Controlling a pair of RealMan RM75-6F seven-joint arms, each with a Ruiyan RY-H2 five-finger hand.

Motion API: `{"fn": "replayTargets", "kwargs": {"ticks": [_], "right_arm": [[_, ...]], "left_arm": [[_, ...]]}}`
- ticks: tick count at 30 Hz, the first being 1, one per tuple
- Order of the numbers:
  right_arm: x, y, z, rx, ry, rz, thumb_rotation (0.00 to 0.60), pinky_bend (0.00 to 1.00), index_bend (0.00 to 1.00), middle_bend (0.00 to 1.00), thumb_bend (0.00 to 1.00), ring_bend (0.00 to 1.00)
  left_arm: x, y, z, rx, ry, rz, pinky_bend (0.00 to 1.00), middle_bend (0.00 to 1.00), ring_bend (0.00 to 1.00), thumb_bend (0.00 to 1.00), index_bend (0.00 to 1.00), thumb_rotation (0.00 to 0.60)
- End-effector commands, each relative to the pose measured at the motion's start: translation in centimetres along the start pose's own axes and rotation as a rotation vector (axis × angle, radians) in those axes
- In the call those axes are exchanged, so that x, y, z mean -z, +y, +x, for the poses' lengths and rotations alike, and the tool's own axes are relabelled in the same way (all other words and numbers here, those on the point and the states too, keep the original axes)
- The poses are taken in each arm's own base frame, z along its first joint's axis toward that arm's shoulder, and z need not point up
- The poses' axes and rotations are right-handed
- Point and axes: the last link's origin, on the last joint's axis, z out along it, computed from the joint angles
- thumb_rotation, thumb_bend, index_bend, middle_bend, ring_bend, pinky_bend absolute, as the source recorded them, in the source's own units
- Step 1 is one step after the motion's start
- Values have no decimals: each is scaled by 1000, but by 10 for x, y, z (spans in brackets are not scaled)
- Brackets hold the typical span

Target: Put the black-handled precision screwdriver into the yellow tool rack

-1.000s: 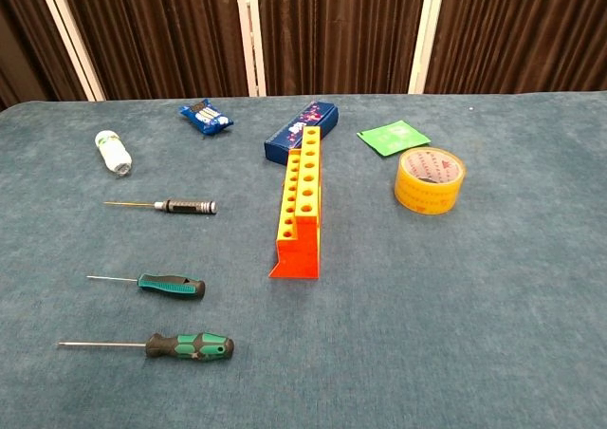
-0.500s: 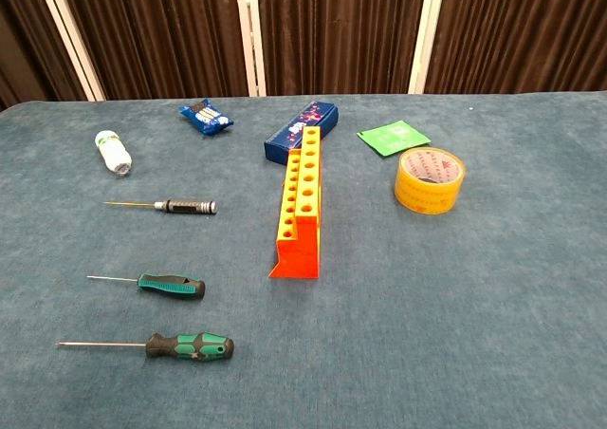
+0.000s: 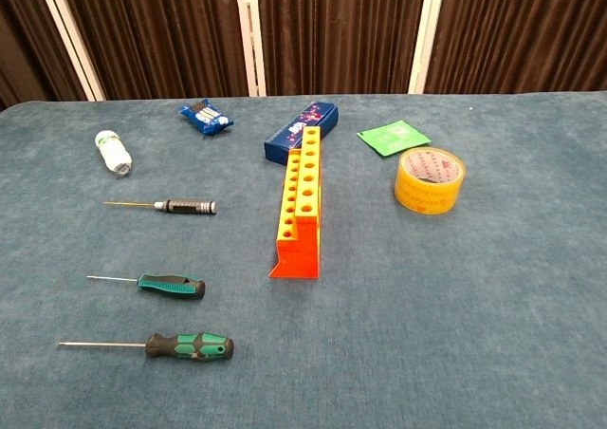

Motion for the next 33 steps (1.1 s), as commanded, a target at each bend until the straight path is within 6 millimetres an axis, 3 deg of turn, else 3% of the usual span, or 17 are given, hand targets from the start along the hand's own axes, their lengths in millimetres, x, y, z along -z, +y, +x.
{"fn": "replayTargets", "kwargs": {"ticks": [1,8,17,23,33], "right_arm": [[0,0,0,-5,-3,-4,600,0,0,0,0,0],[-2,-2,-3,-31,-20,-22,600,0,0,0,0,0],[-1,3,0,-74,-29,-62,600,0,0,0,0,0],[1,5,3,-96,-30,-71,600,0,0,0,0,0],[0,7,5,-130,-39,-89,600,0,0,0,0,0]], "left_arm": [[-15,10,4,2,2,-25,0,0,0,48,13,600],[-99,53,13,42,17,-88,0,0,0,106,189,600],[-166,94,-4,39,-24,-98,0,0,0,117,402,600],[-193,125,-19,48,-70,-114,0,0,0,142,467,600],[-209,156,-49,25,-133,-129,0,0,0,192,461,600]]}}
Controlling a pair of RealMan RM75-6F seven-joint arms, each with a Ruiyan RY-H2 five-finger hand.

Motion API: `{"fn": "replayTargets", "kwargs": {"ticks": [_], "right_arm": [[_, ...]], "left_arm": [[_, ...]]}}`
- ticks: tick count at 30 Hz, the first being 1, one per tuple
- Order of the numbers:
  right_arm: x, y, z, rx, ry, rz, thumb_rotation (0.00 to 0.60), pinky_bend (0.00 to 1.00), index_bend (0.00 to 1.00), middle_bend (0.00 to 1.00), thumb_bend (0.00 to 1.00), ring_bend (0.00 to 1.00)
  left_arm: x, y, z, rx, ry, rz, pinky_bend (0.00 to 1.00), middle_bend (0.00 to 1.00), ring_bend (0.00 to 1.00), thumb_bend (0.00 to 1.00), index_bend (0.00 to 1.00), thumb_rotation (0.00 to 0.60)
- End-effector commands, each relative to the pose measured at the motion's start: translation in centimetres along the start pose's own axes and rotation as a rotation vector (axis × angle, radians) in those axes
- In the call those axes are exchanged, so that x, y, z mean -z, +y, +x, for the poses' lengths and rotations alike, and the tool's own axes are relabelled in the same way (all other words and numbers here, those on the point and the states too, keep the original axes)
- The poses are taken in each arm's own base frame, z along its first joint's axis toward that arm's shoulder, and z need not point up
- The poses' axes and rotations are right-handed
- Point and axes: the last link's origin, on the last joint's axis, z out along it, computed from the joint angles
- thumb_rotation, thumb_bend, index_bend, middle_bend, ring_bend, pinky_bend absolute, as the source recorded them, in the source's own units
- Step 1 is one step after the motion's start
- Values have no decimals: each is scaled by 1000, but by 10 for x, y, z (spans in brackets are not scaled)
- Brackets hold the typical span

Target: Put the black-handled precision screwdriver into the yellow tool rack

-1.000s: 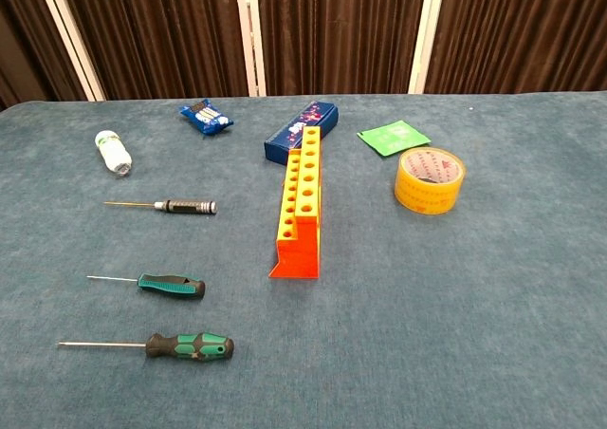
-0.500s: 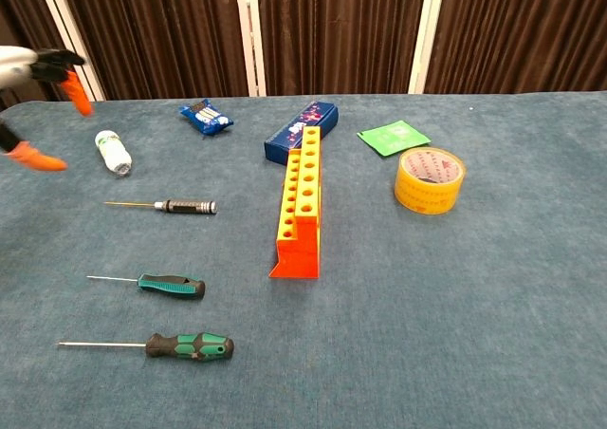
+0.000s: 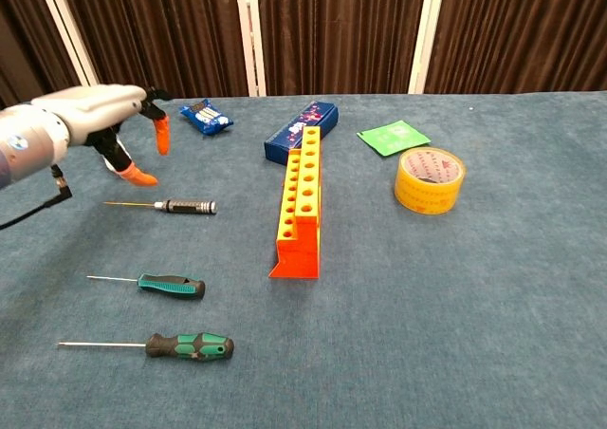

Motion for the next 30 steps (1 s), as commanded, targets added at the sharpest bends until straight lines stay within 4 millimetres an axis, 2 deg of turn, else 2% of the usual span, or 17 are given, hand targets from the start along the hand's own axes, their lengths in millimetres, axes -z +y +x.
{"fn": "replayTargets", "kwargs": {"ticks": [1,12,16,30], "right_arm": [[0,0,0,-7,-3,-2,600,0,0,0,0,0],[-1,0,-1,-24,-14,-9,600,0,0,0,0,0],[-2,0,-1,-25,-13,-9,600,0,0,0,0,0],[-1,0,-1,-29,-13,-11,600,0,0,0,15,0]], "left_arm": [[-6,6,-11,-6,-32,0,0,0,0,203,454,600],[-17,20,-31,21,-87,2,0,0,0,224,414,600],[-19,24,-36,25,-98,-3,0,0,0,281,420,600],[-24,25,-48,28,-117,11,0,0,0,366,440,600]]}}
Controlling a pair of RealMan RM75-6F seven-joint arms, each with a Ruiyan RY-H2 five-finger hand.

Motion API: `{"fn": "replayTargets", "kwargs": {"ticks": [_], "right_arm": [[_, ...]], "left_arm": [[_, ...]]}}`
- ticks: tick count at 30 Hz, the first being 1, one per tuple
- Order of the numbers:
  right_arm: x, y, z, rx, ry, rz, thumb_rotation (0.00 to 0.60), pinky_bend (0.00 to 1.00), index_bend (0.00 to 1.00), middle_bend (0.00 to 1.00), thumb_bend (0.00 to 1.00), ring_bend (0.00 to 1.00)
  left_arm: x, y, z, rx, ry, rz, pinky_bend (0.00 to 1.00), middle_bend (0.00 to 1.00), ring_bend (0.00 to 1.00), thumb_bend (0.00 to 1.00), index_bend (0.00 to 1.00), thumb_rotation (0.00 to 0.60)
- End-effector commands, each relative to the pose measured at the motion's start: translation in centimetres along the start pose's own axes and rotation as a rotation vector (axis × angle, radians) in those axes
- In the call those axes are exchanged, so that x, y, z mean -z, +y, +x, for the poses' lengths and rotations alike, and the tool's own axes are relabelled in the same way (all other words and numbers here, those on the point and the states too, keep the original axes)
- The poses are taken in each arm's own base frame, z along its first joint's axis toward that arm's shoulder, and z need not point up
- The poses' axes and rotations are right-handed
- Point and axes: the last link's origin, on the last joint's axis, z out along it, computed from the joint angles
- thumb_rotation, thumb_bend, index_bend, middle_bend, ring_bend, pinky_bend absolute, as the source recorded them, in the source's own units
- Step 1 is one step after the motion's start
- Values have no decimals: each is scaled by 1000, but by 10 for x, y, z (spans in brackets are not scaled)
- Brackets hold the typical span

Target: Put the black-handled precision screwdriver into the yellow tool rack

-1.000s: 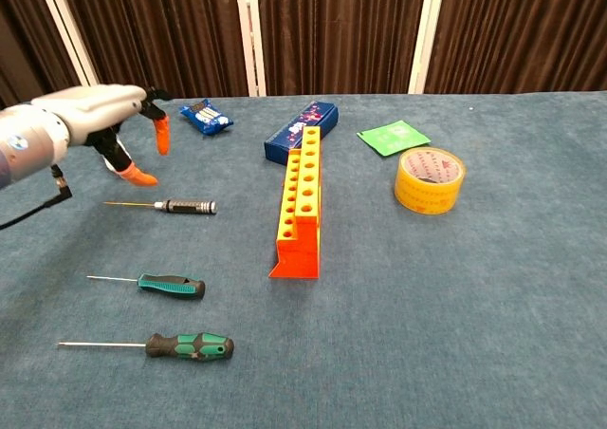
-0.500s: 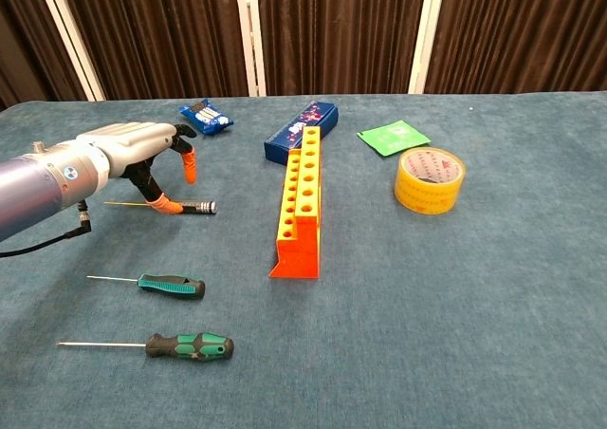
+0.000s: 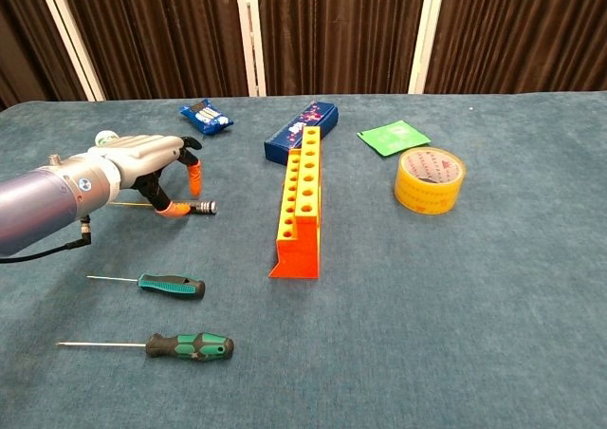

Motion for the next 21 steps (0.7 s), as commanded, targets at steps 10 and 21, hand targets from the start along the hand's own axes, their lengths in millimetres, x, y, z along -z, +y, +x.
{"fn": "replayTargets", "kwargs": {"ticks": [10,21], "right_arm": [[0,0,0,2,2,2,600,0,0,0,20,0],[0,0,0,1,0,-1,600,0,0,0,23,0]], "left_arm": [[-2,2,-5,-1,-6,0,0,0,0,359,434,600],[-3,7,-10,-4,-9,-7,0,0,0,358,463,600]]}}
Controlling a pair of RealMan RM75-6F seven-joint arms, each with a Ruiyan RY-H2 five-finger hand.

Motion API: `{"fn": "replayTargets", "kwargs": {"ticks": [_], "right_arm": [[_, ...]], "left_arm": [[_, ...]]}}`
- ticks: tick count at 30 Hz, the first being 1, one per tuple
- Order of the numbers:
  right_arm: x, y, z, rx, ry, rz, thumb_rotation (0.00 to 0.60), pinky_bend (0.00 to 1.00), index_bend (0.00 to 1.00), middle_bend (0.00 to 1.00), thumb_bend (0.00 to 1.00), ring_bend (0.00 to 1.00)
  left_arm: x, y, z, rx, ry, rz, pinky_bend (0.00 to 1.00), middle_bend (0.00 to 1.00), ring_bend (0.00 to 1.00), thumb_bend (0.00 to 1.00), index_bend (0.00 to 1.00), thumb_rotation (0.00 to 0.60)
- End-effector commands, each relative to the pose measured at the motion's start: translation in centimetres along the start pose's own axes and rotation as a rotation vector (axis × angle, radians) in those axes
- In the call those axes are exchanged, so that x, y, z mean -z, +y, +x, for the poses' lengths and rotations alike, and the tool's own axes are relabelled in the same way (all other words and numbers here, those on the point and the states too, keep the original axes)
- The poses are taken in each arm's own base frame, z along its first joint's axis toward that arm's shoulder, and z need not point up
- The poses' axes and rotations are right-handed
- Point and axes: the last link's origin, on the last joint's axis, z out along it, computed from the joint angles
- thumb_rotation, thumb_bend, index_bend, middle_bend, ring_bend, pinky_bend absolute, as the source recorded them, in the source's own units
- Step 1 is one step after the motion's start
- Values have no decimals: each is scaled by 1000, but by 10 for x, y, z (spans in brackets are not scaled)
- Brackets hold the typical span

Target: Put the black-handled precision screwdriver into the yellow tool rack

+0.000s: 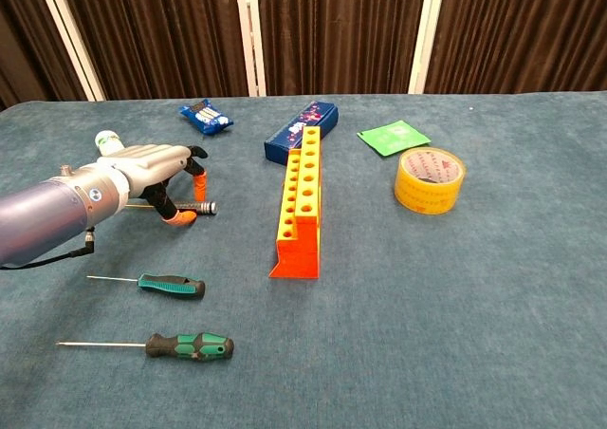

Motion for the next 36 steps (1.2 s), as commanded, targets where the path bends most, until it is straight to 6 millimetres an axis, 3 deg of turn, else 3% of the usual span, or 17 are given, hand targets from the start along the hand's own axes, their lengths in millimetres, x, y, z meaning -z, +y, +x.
{"fn": "replayTargets", "kwargs": {"ticks": [1,10,15,23,31,36], "right_arm": [[0,0,0,-1,-1,0,600,0,0,0,23,0],[0,0,0,-3,-2,0,600,0,0,0,24,0],[0,0,-1,-3,-1,-1,600,0,0,0,25,0],[0,0,0,-5,-1,-2,600,0,0,0,26,0],[-1,0,-1,-8,-4,-5,600,0,0,0,24,0],[-1,0,-1,-8,-2,-7,600,0,0,0,26,0]], "left_arm": [[0,1,0,4,4,-1,0,0,0,359,469,600],[2,7,3,44,31,-21,0,0,0,369,595,600],[6,16,24,158,106,-43,0,11,0,369,616,600],[18,47,85,631,299,-179,0,16,0,371,624,600],[29,81,118,1144,139,-310,0,11,0,371,606,600],[29,89,124,1228,91,-353,0,10,0,367,607,600]]}}
